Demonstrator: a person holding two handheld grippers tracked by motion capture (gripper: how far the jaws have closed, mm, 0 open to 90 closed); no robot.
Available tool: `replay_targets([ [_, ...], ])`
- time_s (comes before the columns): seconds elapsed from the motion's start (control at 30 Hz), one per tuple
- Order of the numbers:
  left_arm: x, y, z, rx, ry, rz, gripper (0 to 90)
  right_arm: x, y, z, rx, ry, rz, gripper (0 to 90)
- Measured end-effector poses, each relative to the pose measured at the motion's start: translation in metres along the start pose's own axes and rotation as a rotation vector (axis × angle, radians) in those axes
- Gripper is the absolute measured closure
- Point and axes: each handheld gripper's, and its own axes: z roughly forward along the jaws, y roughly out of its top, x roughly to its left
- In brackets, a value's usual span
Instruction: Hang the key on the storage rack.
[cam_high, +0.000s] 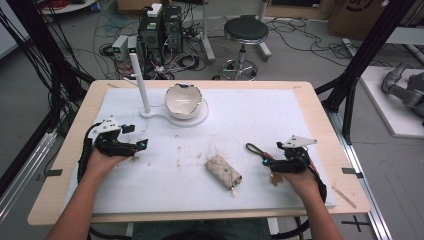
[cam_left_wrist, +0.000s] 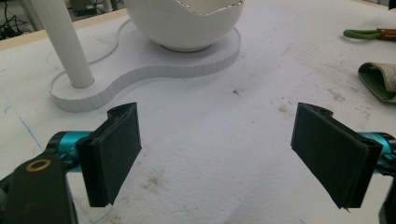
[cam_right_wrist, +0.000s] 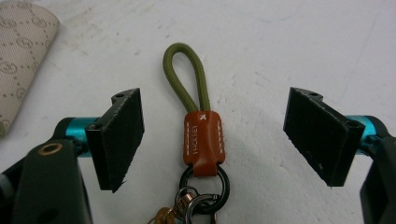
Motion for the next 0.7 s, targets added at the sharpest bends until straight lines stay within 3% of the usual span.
replay_targets([
  [0.13, 0.0, 0.0, 0.001, 0.007, -0.004, 0.005, 15.8, -0.003, -0.002, 0.01, 0.061, 0.014, -0.005, 21.1],
  [0.2, -0.001, 0.0, 0.002, 0.01, -0.004, 0.003, 15.8, -0.004, -0.007, 0.015, 0.119, 0.038, 0.0, 38.9],
  [0.27, -0.001, 0.0, 0.002, 0.011, -0.005, 0.002, 15.8, -0.005, -0.009, 0.015, 0.109, 0.049, 0.011, 43.4],
  [0.3, -0.001, -0.001, 0.002, 0.012, -0.004, 0.002, 15.8, -0.005, -0.01, 0.014, 0.107, 0.044, 0.014, 53.5],
  [0.33, -0.001, -0.001, 0.002, 0.013, -0.005, 0.004, 15.8, -0.005, -0.01, 0.014, 0.107, 0.044, 0.014, 53.5],
  [0.43, -0.002, 0.0, 0.002, 0.013, 0.0, 0.009, 15.8, -0.003, -0.01, 0.011, 0.108, 0.05, -0.005, 68.1],
  [0.7, -0.001, 0.0, 0.001, 0.014, 0.012, 0.006, 15.7, -0.001, -0.01, 0.011, 0.106, 0.043, 0.005, 69.3],
])
